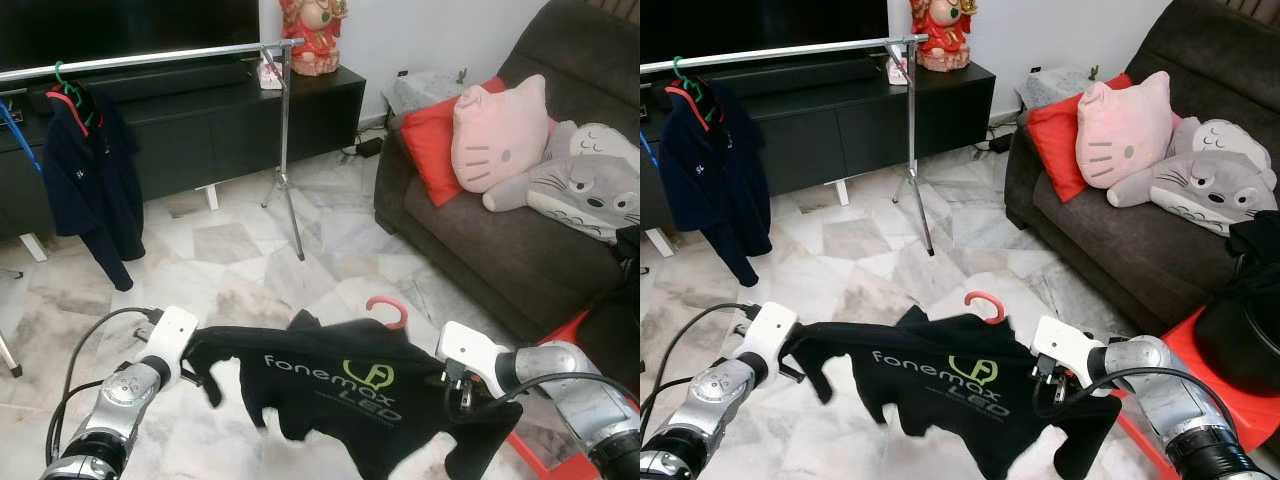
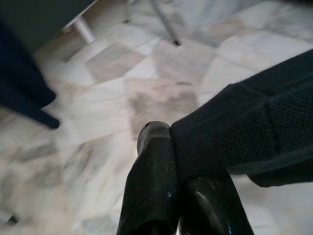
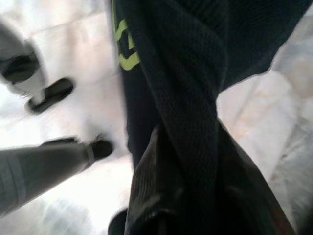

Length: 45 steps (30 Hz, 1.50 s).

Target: Hang hanger

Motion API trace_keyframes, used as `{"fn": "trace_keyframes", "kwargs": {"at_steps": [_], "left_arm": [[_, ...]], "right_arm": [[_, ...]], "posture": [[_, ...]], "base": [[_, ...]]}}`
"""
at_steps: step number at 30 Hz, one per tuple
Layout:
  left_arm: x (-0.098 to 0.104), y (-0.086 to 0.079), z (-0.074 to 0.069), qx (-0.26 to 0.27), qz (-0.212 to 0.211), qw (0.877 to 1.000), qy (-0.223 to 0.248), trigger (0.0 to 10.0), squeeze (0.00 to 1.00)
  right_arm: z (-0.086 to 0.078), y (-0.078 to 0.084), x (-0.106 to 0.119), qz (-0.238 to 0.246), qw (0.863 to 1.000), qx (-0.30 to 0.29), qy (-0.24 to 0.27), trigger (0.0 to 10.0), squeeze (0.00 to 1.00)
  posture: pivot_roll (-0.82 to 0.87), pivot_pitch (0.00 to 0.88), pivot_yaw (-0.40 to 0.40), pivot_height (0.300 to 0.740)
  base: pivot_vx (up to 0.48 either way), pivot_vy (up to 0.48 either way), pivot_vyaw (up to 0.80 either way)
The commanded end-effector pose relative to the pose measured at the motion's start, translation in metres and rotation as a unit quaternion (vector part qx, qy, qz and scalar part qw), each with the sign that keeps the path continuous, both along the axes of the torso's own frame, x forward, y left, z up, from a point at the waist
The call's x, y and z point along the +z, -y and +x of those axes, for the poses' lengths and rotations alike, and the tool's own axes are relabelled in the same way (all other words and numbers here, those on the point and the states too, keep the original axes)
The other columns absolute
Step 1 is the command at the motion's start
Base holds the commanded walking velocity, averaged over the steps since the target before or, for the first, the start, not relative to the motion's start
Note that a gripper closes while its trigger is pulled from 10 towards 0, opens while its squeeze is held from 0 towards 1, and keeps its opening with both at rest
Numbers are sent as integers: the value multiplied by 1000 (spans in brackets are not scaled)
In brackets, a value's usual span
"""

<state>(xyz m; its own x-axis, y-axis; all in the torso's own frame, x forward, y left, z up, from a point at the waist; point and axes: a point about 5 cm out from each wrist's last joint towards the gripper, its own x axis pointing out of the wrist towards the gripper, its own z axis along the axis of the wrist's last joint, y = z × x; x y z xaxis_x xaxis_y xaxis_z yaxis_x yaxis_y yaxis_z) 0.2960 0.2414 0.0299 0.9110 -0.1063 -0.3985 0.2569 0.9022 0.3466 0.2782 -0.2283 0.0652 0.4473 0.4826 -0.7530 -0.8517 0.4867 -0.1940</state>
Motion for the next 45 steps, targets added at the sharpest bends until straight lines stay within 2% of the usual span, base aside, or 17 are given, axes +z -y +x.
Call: {"fn": "trace_keyframes", "kwargs": {"at_steps": [1,5,7,10,14,16,20,21,24,29,34,36,39,40,42,43,45], "left_arm": [[0,-24,-4,78,27,997,-4,0,0],[-3,-33,-8,152,38,988,-4,0,0],[-12,-38,-14,211,32,977,-26,0,0],[-20,-40,-21,247,41,967,-49,0,0],[-39,-18,-28,166,41,978,-120,0,0],[-42,-14,-30,142,56,980,-130,0,0],[-56,7,-40,42,61,980,-183,0,0],[-58,9,-41,36,58,980,-188,0,0],[-61,26,-43,-52,59,976,-204,0,0],[-56,35,-38,-110,40,971,-210,0,0],[-50,32,-31,-105,43,974,-197,0,0],[-46,36,-28,-110,16,976,-186,0,0],[-40,39,-23,-116,6,980,-164,0,0],[-39,39,-22,-116,8,980,-159,0,0],[-30,37,-13,-92,18,989,-118,0,0],[-27,34,-10,-76,19,991,-106,0,0],[-25,34,-8,-67,11,993,-100,0,0]], "right_arm": [[5,20,2,-36,997,-61,17,10000,0],[9,21,0,-29,994,-96,42,10000,0],[13,19,1,-17,990,-128,63,10000,0],[18,17,4,-4,983,-161,91,10000,0],[26,15,8,2,973,-190,133,10000,0],[27,16,8,1,970,-200,136,10000,0],[31,18,8,-19,967,-209,148,10000,0],[31,18,8,-14,966,-211,148,10000,0],[37,13,14,-1,963,-207,173,10000,0],[42,2,19,43,958,-211,188,10000,0],[41,-7,17,75,961,-198,176,10000,0],[41,-14,17,124,958,-202,161,10000,0],[35,-22,13,157,963,-179,127,10000,0],[33,-23,12,156,965,-170,121,10000,0],[20,-22,-3,105,985,-114,76,10000,0],[17,-17,-8,65,989,-104,81,10000,0],[20,-12,-9,42,987,-117,100,10000,0]], "posture": [[-38,0,-84,740],[-38,0,-84,740],[-38,0,-84,740],[-42,0,-82,740],[-43,0,-82,740],[-42,0,-83,740],[-38,0,-84,740],[-38,0,-84,740],[-37,0,-88,740],[-37,0,-88,740],[-33,0,-90,740],[-38,0,-92,740],[-35,0,-93,740],[-35,0,-93,740],[-35,0,-93,740],[-37,0,-99,740],[-37,0,-99,740]], "base": [[0,0,0],[0,0,0],[0,0,0],[0,0,0],[0,0,0],[0,0,0],[0,0,0],[0,0,0],[0,0,0],[0,0,0],[0,0,0],[0,0,0],[0,0,0],[0,0,0],[0,0,0],[0,0,0],[0,0,0]]}}
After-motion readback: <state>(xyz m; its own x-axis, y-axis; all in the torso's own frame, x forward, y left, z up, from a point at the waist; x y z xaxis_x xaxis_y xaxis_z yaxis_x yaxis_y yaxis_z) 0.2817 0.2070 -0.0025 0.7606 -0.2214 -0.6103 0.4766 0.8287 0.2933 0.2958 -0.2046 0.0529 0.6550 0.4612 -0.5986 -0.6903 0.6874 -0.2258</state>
